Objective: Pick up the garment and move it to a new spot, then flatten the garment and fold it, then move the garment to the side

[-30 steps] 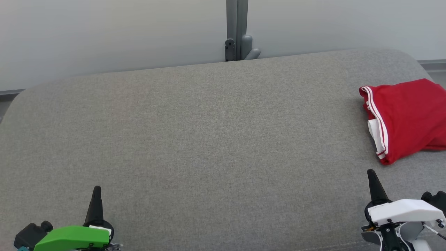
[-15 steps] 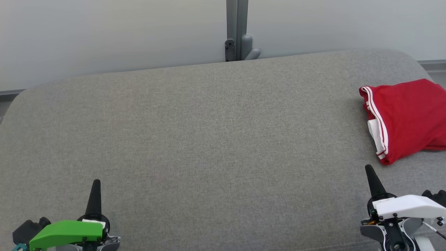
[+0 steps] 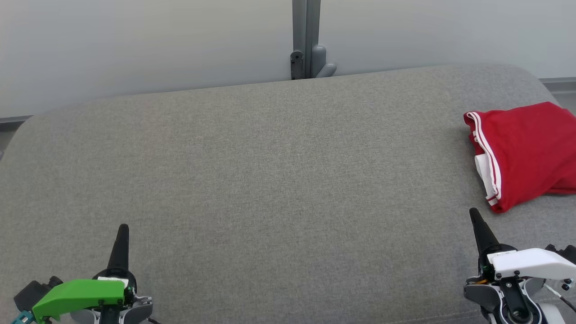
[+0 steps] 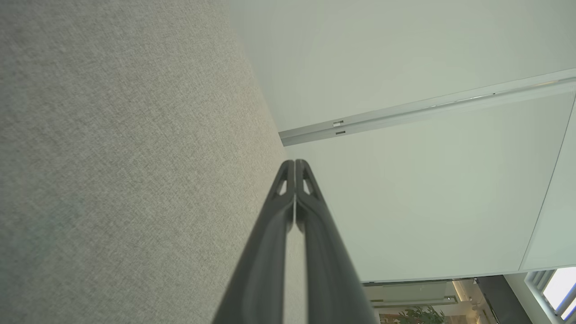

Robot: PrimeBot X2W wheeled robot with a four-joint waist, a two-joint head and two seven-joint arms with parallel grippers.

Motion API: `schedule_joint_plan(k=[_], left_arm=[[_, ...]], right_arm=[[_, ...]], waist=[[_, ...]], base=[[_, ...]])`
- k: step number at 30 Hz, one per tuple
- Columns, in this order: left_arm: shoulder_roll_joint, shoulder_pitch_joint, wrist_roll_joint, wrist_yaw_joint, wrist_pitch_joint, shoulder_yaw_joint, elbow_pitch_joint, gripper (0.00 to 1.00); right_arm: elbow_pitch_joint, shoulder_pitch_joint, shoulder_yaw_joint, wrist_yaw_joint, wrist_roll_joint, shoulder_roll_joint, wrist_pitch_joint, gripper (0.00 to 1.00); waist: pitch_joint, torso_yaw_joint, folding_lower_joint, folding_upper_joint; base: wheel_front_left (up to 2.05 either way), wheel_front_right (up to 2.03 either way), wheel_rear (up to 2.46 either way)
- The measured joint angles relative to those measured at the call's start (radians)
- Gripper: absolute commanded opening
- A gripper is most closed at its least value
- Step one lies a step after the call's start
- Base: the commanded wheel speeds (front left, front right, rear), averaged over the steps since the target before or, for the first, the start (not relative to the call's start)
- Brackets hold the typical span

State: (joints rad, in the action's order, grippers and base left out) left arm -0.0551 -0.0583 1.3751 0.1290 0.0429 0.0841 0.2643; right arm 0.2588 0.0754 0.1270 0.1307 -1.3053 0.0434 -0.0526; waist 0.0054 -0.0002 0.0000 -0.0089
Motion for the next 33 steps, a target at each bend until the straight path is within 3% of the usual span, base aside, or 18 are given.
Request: schedule_joint_plan(k=[33], left_arm=[[0.004, -0.044, 0.226, 0.0, 0.063, 0.019, -0.016, 0.0]], right_arm=[[-0.013, 0.024, -0.002, 0.0, -0.292, 0.004, -0.065, 0.0]], waist=[[-0.002, 0.0, 0.0, 0.0]], base=[[0.0, 0.0, 0.0]])
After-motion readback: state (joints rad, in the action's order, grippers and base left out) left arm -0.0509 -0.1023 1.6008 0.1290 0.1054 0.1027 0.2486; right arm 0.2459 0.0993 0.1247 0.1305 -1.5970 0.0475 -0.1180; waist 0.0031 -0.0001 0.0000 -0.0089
